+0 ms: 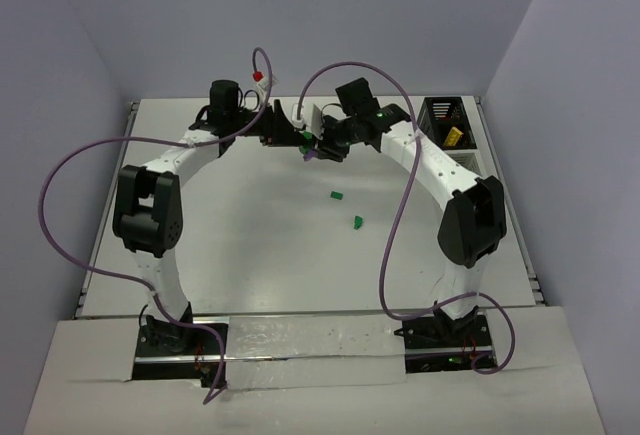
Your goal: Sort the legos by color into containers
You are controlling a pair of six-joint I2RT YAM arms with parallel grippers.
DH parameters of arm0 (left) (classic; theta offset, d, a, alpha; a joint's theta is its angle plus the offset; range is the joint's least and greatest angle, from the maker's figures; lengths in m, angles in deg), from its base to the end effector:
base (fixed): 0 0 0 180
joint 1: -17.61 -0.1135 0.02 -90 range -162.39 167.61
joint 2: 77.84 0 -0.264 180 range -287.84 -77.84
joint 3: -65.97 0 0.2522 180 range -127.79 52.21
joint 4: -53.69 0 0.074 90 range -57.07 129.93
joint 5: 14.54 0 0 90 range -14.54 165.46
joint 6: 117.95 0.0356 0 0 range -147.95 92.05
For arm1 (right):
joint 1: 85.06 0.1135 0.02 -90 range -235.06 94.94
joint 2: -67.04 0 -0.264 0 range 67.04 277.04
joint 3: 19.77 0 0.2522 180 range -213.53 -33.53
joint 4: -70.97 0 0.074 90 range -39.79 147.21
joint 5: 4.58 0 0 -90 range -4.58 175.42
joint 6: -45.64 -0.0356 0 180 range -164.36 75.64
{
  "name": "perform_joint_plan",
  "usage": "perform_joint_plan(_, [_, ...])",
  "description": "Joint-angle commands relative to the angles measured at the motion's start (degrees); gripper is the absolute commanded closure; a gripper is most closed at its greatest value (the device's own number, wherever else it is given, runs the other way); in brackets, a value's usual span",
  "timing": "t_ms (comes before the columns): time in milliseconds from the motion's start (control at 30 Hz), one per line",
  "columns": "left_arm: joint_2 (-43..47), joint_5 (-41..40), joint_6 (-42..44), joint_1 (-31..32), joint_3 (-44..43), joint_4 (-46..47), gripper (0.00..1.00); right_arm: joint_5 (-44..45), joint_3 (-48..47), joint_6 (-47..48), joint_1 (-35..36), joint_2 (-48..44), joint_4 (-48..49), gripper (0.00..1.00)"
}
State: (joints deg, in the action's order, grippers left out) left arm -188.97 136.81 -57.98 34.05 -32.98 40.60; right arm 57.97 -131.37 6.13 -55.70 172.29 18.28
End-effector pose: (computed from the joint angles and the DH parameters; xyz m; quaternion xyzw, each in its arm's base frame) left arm 0.4170 -0.1556 0.2677 0.1852 0.7537 -0.5776 0.2531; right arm 0.3519 0.2168 0.3197 -0.6464 0.6349 0.1503 0.3955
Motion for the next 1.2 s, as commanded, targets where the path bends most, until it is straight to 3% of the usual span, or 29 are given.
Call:
perform_joint_plan(0, [-1.75,2.35,-1.67,0.08,-3.43,1.93,0.22,1.66,-1.38,-0.74,2.09,-1.63,3.60,1.00])
perform_joint_plan(233, [-2.34,2.25,-0.72,0.39,-4.25,0.47,0.34,3.58,-1.46,-1.58,3.75,-1.68,4.37,1.00])
perform_joint_plan(333, [-2.43,2.76,-0.16,0.34,-4.51,-0.27,0.50,4.40,-1.07,-1.65,3.96,-1.89,4.71,1.00])
perform_joint_plan(567, [-3.04,4.75,0.87,0.02,-5.43,-2.26,0.98,8.79,1.35,-1.55,4.21,-2.38,6.83,1.00])
perform_joint_plan(1167, [-2.44,4.25,-0.71,-4.32,-4.79,4.08,1.00,8.66,12.62,-3.10,-3.45,-11.13,4.96,1.00])
